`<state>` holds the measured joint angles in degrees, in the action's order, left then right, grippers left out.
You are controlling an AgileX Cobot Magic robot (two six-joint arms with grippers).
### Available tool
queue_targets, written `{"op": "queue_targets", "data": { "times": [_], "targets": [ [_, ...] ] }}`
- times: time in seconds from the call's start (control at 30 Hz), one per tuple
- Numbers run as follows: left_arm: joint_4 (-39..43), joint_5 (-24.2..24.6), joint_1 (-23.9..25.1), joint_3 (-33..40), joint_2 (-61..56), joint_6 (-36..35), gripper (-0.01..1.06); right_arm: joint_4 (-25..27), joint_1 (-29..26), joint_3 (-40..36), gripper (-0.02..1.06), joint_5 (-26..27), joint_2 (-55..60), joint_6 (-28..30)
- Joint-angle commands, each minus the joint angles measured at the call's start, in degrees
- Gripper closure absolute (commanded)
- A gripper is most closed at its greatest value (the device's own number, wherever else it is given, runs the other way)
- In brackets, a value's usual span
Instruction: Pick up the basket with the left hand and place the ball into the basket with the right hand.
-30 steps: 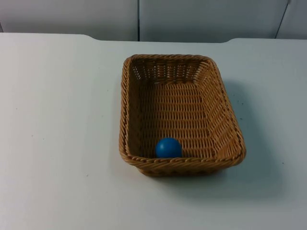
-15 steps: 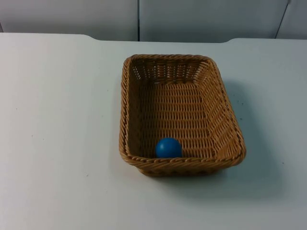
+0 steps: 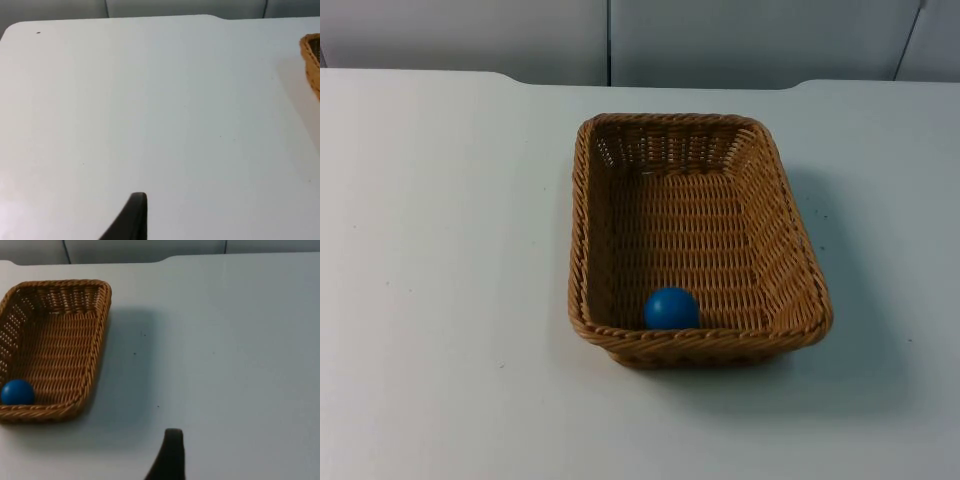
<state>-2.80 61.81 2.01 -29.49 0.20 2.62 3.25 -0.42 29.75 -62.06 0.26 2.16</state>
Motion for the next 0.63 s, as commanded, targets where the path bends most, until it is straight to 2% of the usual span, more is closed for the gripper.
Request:
{"op": "queue_targets", "data": {
  "times": [0.0, 0.6],
  "targets": [
    [-0.31, -0.06, 0.65, 0.15, -0.2, -0.24, 0.04, 0.08, -0.74, -0.37, 0.3, 0.22, -0.26, 0.23],
    [-0.31, -0.06, 0.36, 0.15, -0.2, -0.24, 0.04, 0.08, -0.72, -0.37, 0.3, 0.22, -0.26, -0.38]
  ]
}}
